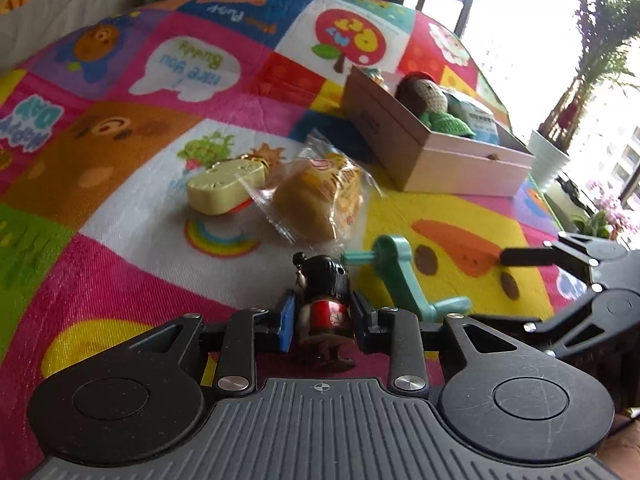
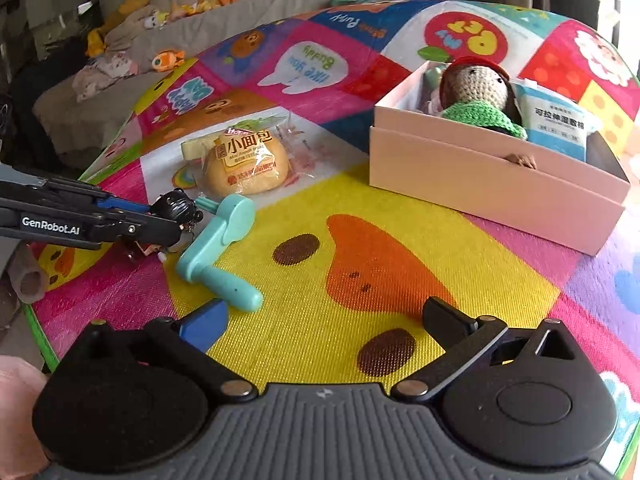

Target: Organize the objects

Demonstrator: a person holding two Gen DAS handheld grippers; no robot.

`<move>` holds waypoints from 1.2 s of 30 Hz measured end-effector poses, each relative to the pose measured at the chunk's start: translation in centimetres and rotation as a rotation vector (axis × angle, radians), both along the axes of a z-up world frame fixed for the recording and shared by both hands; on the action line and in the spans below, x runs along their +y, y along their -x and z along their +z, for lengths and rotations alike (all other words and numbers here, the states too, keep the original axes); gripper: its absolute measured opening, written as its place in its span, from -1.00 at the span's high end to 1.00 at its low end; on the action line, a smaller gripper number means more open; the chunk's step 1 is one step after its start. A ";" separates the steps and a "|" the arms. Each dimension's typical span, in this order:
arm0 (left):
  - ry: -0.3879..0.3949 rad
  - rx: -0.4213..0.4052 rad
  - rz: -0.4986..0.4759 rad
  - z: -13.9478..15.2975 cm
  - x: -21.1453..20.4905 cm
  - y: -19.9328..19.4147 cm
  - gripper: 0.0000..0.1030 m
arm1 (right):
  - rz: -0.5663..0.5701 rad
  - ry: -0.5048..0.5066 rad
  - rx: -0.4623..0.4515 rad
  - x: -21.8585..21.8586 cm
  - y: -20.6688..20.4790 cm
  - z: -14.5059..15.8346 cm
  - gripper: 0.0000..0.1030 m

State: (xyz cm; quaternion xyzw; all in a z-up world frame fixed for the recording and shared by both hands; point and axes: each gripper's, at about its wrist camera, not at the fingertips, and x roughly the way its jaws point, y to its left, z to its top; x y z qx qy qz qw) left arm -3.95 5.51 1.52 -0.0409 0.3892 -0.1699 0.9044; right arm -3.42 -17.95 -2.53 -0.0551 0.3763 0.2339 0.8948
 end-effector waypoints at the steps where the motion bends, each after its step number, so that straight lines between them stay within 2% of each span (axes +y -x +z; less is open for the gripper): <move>1: 0.004 -0.005 0.007 -0.1 0.1 0.0 0.34 | -0.003 0.006 0.001 0.1 0.0 0.0 -1.00; 5: 0.023 -0.009 0.018 -0.2 0.5 0.2 0.35 | 0.021 0.072 0.020 1.1 -0.4 0.3 -1.00; 8: 0.020 -0.005 0.028 -0.1 1.3 0.7 0.35 | 0.055 -0.002 0.050 1.0 -1.2 1.3 -1.00; 10: 0.034 -0.004 0.032 -0.1 2.0 1.0 0.35 | 0.056 -0.054 0.012 1.4 -1.7 2.5 -1.00; 14: 0.064 -0.004 0.039 -0.3 2.5 1.0 0.36 | 0.080 -0.096 -0.062 4.2 -3.7 4.6 -1.00; 18: 0.064 -0.012 0.038 -0.4 2.6 1.2 0.36 | 0.095 -0.083 -0.064 8.2 -6.8 4.3 -0.98; 19: 0.068 -0.012 0.039 -0.4 2.7 1.2 0.36 | 0.089 -0.068 -0.052 9.2 -7.7 3.8 -0.95; 21: 0.076 -0.013 0.041 -0.4 2.8 1.3 0.36 | 0.079 -0.040 -0.011 10.3 -9.0 2.8 -0.66; 23: 0.080 -0.019 0.042 -0.5 2.9 1.4 0.35 | 0.062 -0.025 0.010 10.8 -9.6 2.3 -0.62; 24: 0.080 -0.025 0.041 -0.6 2.9 1.4 0.35 | 0.064 -0.025 0.004 10.7 -9.3 2.4 -0.45; 27: 0.072 -0.035 0.039 -0.6 2.8 1.6 0.35 | 0.078 -0.063 -0.032 9.3 -7.3 4.2 -0.31; 32: 0.052 -0.038 0.054 -0.4 2.3 1.7 0.37 | 0.058 -0.158 -0.148 3.5 -2.4 7.9 -0.27; 35: 0.068 -0.051 0.042 0.7 2.2 1.5 0.38 | -0.030 -0.189 -0.229 -1.3 0.4 9.4 -0.27; 36: 0.083 -0.064 0.033 1.5 2.0 1.2 0.46 | -0.078 -0.184 -0.269 -3.2 1.3 9.6 -0.27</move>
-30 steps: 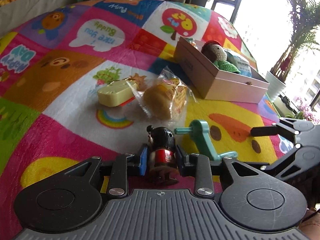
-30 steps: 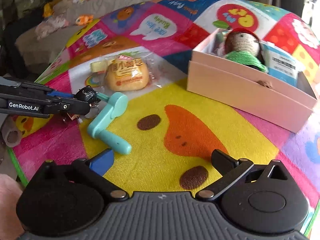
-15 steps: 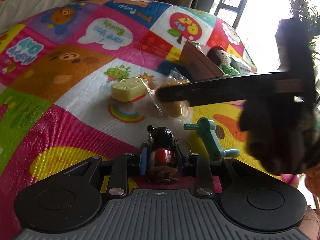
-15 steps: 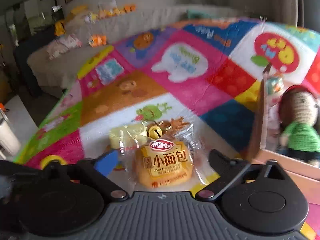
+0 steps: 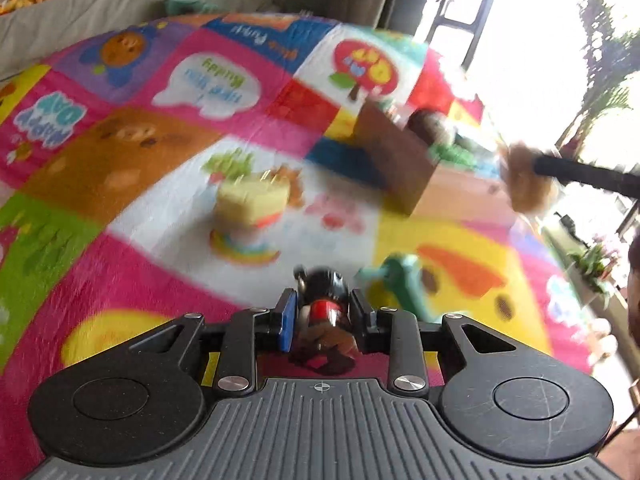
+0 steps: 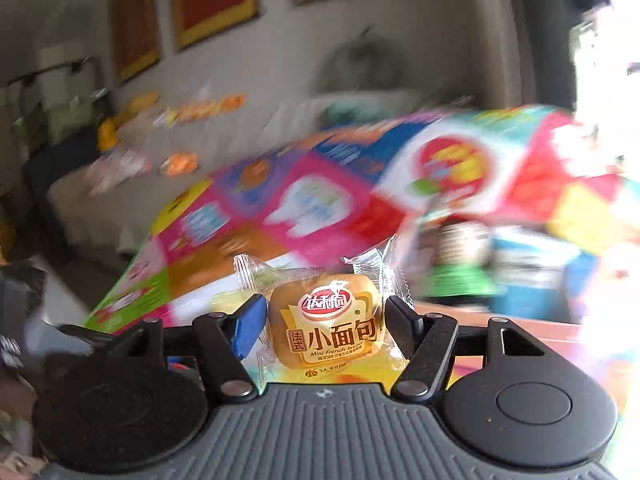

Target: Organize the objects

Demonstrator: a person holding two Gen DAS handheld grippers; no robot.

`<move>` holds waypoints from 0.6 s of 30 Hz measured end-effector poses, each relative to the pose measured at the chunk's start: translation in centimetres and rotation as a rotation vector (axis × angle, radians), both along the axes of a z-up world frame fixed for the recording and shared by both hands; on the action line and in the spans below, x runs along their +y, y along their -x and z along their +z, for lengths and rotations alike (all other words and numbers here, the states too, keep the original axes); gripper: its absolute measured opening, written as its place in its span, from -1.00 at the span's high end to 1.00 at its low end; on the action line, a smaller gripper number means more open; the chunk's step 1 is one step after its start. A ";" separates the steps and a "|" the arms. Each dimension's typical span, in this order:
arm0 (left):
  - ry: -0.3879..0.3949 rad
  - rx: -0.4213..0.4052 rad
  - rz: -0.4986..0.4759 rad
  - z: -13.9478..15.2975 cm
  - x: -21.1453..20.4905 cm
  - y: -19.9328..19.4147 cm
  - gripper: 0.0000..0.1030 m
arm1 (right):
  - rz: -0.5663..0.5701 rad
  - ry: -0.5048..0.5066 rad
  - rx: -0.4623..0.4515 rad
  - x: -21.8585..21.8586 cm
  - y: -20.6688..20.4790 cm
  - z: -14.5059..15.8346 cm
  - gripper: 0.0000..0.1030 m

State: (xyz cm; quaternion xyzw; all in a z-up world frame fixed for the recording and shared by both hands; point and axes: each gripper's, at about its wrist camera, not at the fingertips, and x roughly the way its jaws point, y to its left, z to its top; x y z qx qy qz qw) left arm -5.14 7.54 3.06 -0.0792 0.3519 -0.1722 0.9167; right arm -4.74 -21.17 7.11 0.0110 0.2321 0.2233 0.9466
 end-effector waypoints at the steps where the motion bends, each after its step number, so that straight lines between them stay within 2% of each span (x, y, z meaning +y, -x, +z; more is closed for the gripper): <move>1: 0.009 -0.016 -0.010 1.0 -0.3 -0.4 0.71 | -0.056 0.003 -0.026 -1.6 0.7 0.1 -0.28; 2: 0.018 -0.035 -0.026 2.1 -0.8 -0.9 0.87 | -0.102 0.004 -0.040 -2.9 1.1 0.0 -0.28; 6: 0.048 -0.118 -0.129 7.6 -4.4 -4.5 0.87 | -0.252 -0.044 -0.056 -8.0 2.3 -0.5 -0.28; 9: -0.009 -0.182 -0.185 11.0 -8.6 -7.8 0.87 | -0.297 -0.084 -0.078 -10.2 3.0 -0.9 -0.28; 11: -0.034 -0.209 -0.185 12.5 -10.1 -9.0 0.85 | -0.308 -0.096 -0.088 -10.8 3.3 -1.5 -0.28; 14: -0.030 -0.203 -0.201 12.8 -9.9 -8.5 0.73 | -0.286 -0.109 -0.071 -11.2 3.8 -2.7 -0.28; 18: -0.112 -0.142 -0.220 9.3 -7.6 -5.0 0.72 | -0.232 -0.073 -0.008 -10.0 2.7 -4.6 -0.28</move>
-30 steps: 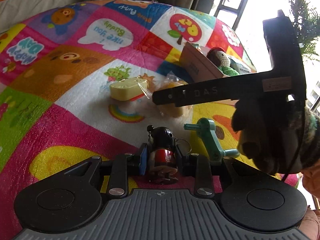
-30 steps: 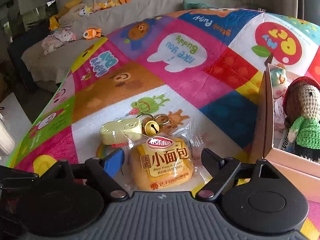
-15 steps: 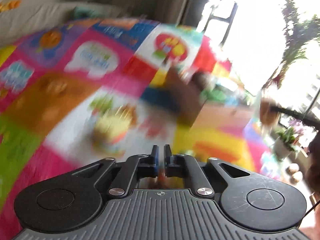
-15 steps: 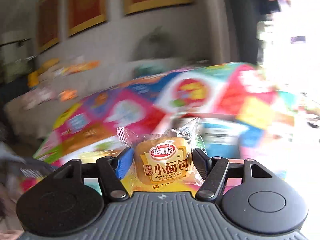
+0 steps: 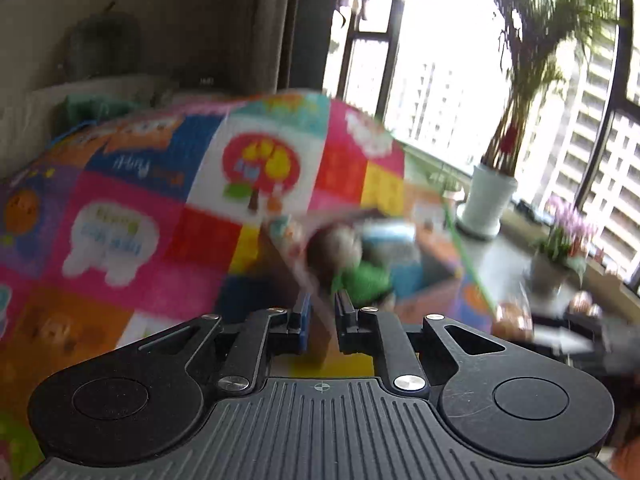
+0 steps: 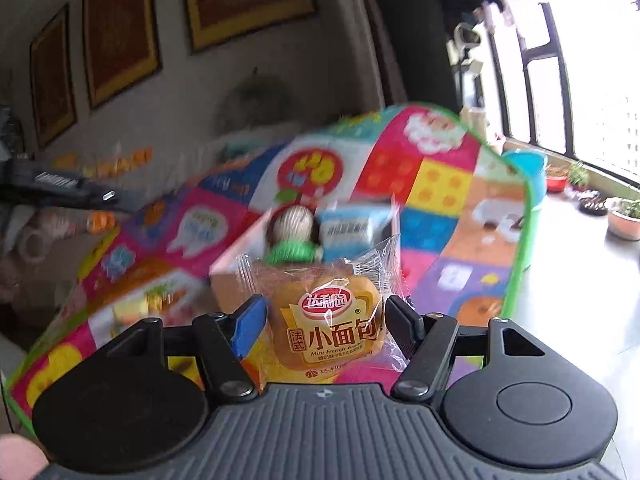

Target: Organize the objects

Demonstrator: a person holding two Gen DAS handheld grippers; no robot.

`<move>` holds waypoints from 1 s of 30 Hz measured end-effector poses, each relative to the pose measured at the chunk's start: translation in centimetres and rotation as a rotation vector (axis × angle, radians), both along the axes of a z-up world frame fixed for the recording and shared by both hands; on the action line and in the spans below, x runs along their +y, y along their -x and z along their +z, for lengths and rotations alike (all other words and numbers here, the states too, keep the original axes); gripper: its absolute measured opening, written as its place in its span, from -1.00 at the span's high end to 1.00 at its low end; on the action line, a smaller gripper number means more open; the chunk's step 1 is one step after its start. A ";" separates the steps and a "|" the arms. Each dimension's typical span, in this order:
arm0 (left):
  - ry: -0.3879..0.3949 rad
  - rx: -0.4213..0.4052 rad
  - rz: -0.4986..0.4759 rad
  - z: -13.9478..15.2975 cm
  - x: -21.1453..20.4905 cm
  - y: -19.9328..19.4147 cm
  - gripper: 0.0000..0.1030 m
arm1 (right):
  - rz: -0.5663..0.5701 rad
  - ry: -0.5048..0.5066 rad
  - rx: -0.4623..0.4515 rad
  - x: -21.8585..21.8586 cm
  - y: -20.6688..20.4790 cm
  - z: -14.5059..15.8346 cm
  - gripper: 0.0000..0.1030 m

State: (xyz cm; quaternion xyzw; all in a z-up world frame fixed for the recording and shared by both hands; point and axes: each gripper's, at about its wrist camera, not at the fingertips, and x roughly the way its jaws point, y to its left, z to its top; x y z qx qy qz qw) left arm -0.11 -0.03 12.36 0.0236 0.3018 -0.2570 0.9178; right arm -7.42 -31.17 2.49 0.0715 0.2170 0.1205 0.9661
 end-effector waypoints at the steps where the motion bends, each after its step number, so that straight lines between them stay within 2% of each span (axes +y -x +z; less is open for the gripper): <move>1: -0.033 0.007 -0.005 -1.0 0.6 1.0 0.72 | 0.008 0.017 0.014 0.7 -0.4 -0.5 -0.28; 3: -0.111 0.025 -0.004 -3.0 1.7 3.1 0.72 | 0.033 0.077 0.036 2.6 -1.1 -1.3 -0.28; 5: -0.156 0.047 0.002 -4.6 2.7 5.1 0.72 | 0.046 0.151 0.050 4.8 -1.7 -2.0 -0.30; 7: -0.157 0.094 0.010 -5.9 3.7 6.3 0.72 | 0.068 0.189 0.071 6.3 -2.2 -2.6 -0.48; 8: -0.150 0.118 0.011 -6.5 3.9 6.7 0.72 | 0.074 0.195 0.077 6.8 -2.1 -2.8 -0.69; 11: -0.157 0.158 0.023 -8.1 4.0 6.9 0.71 | 0.087 0.218 0.071 7.9 -2.1 -3.0 -0.75; 15: -0.170 0.115 0.032 -8.5 3.0 6.5 0.68 | 0.092 0.247 0.063 8.4 -1.6 -2.7 -0.86; 16: -0.186 0.104 0.041 -8.6 2.8 6.4 0.64 | 0.090 0.255 0.063 8.4 -1.6 -2.7 -0.86; 18: -0.239 0.124 0.055 -9.3 2.3 5.8 0.33 | 0.088 0.264 0.072 8.3 -1.7 -2.9 -0.86; 20: -0.263 0.175 0.050 -10.5 2.1 5.3 0.27 | 0.087 0.261 0.087 8.2 -2.2 -3.2 -0.86; 21: -0.249 0.150 0.056 -10.5 2.2 5.6 0.30 | 0.084 0.259 0.095 8.2 -2.4 -3.4 -0.86; 25: -0.157 0.149 0.085 -10.1 3.1 6.0 0.38 | 0.082 0.262 0.106 8.2 -2.6 -4.0 -0.86; 30: -0.135 0.118 0.061 -8.7 3.0 6.0 0.39 | 0.119 0.283 0.106 8.7 -3.3 -4.3 -0.86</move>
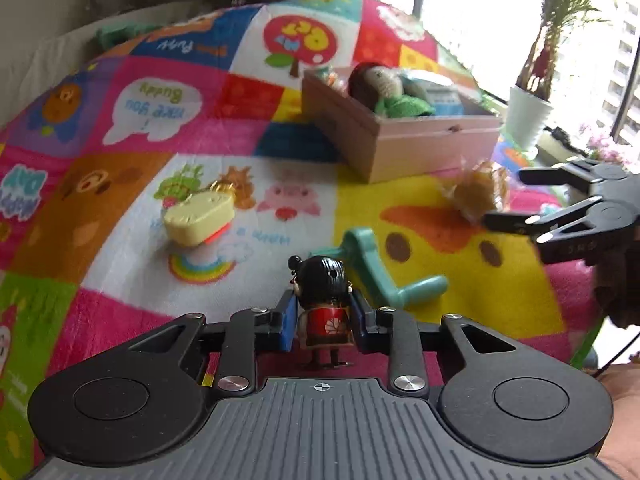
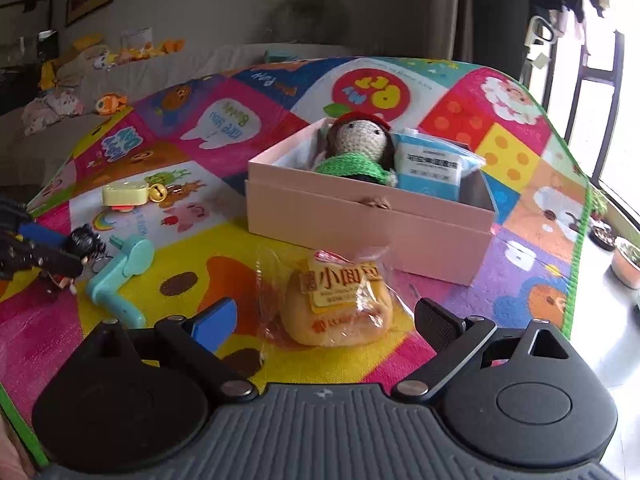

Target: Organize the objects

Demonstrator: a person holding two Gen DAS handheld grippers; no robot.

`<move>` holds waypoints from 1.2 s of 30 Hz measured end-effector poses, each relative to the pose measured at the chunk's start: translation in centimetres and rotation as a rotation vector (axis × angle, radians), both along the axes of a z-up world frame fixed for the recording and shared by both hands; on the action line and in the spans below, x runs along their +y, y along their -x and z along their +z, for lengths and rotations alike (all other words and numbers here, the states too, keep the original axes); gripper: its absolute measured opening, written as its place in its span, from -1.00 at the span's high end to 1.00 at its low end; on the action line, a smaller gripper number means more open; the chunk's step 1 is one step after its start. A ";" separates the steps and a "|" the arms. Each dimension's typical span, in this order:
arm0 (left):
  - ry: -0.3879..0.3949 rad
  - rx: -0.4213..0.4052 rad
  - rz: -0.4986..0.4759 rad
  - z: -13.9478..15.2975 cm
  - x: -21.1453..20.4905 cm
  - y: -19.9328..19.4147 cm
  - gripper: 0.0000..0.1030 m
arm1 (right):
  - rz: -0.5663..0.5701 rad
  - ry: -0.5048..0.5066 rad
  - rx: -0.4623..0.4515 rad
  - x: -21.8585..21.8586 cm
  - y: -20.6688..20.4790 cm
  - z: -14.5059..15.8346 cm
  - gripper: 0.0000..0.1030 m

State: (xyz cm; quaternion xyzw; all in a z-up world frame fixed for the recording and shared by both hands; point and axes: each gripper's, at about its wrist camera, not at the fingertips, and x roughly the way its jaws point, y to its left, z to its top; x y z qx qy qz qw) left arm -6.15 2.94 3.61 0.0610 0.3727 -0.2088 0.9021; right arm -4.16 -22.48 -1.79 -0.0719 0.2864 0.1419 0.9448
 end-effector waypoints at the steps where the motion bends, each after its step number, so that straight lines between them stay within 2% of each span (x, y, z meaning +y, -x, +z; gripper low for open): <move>1: 0.010 -0.007 -0.007 0.5 -0.1 -0.1 0.39 | 0.007 0.002 0.003 0.1 -0.3 0.0 -0.85; 2: 0.020 -0.016 -0.012 1.0 -0.3 -0.3 0.39 | 0.004 0.008 0.005 0.2 -0.6 0.0 -0.73; 3: 0.031 -0.029 -0.018 1.7 -0.5 -0.5 0.39 | -0.002 0.013 0.007 0.2 -0.9 -0.1 -0.50; 4: 0.044 -0.044 -0.026 2.5 -0.9 -0.9 0.39 | -0.007 0.015 0.008 0.2 -1.1 -0.1 -0.44; 9: 0.105 -0.116 -0.071 6.5 -3.6 -4.0 0.40 | -0.019 -0.042 -0.011 -0.7 -0.7 0.0 -0.32; 12: 0.192 -0.195 -0.054 8.8 -5.7 -6.9 0.39 | -0.031 -0.069 -0.020 -1.3 -0.4 0.2 -0.32; 14: 0.259 -0.196 -0.046 9.2 -6.9 -9.6 0.39 | -0.038 -0.078 -0.023 -1.6 -0.3 0.3 -0.31; 16: 0.296 -0.115 -0.037 8.2 -8.3 -12.5 0.38 | -0.044 -0.081 -0.026 -1.8 -0.1 0.4 -0.31; 18: 0.251 -0.041 0.015 5.9 -9.8 -14.8 0.38 | -0.052 -0.085 -0.030 -2.1 0.1 0.6 -0.30; 20: 0.218 -0.038 0.067 4.2 -10.3 -15.8 0.39 | -0.061 -0.082 -0.041 -2.5 0.4 0.9 -0.30; 22: 0.264 -0.049 0.107 3.2 -9.5 -15.9 0.39 | -0.075 -0.080 -0.057 -3.0 0.8 1.4 -0.30; 25: 0.357 -0.018 0.128 2.5 -7.2 -15.2 0.39 | -0.098 -0.105 -0.085 -4.2 0.9 3.1 -0.29; 28: 0.391 -0.013 0.108 2.2 -4.7 -13.2 0.39 | -0.109 -0.179 -0.117 -5.8 -0.2 6.0 -0.29; 32: 0.436 -0.001 0.080 1.6 -1.8 -9.4 0.39 | -0.155 -0.309 -0.144 -7.6 -5.0 10.6 -0.29; 36: 0.478 0.029 0.095 0.4 0.6 -7.9 0.39 | -0.221 -0.426 -0.032 -8.2 -13.9 12.5 -0.29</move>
